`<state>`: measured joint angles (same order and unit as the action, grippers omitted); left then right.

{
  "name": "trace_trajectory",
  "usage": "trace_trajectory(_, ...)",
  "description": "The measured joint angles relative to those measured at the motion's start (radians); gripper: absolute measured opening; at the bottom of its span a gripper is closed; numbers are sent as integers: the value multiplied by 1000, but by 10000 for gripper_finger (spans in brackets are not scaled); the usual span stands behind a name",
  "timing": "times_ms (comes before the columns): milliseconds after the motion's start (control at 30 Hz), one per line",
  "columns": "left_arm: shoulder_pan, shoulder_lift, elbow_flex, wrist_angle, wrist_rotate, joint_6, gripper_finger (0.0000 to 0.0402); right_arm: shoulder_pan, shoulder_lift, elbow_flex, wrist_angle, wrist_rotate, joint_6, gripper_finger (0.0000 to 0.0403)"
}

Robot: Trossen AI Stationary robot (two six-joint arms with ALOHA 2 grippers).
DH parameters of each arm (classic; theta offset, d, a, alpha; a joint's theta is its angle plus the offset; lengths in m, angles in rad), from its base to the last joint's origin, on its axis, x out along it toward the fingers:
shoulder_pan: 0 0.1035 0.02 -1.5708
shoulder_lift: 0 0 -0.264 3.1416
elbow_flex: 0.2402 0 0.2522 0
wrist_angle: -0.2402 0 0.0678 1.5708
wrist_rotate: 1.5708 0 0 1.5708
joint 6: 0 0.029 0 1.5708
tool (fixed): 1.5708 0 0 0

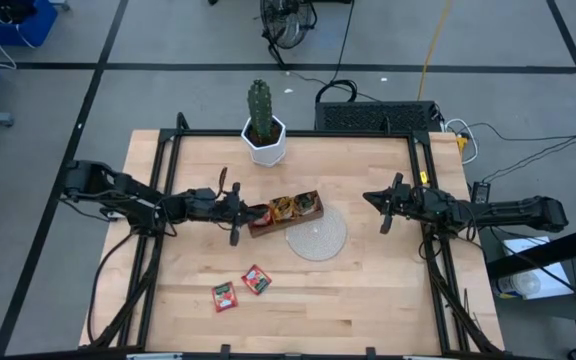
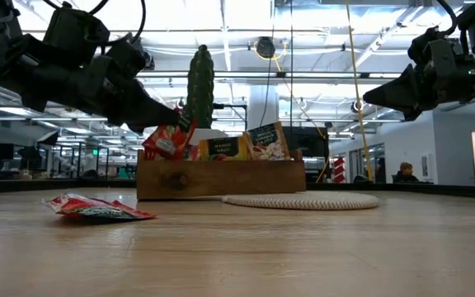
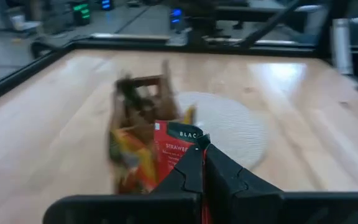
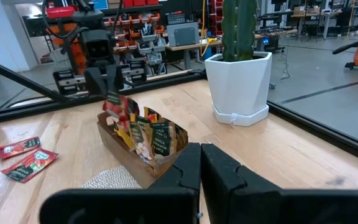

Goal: Pick & Place Tea
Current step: Put the red tea bag into the left section of the wooden organizer

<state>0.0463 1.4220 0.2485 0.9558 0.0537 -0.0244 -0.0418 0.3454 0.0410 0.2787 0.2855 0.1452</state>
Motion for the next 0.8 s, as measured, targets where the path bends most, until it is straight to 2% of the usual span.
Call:
trace_trajectory(133, 0, 0, 0, -30, -114, -21, 17, 0, 0, 0, 0, 0, 0, 0)
trace_trajectory(233, 0, 0, 0, -31, -159, -51, 31, 0, 0, 0, 0, 0, 0, 0)
trace_trajectory(533, 0, 0, 0, -43, -168, -96, 77, 0, 0, 0, 0, 0, 0, 0)
trace_trajectory(800, 0, 0, 0, -42, -191, -113, 138, 0, 0, 0, 0, 0, 0, 0)
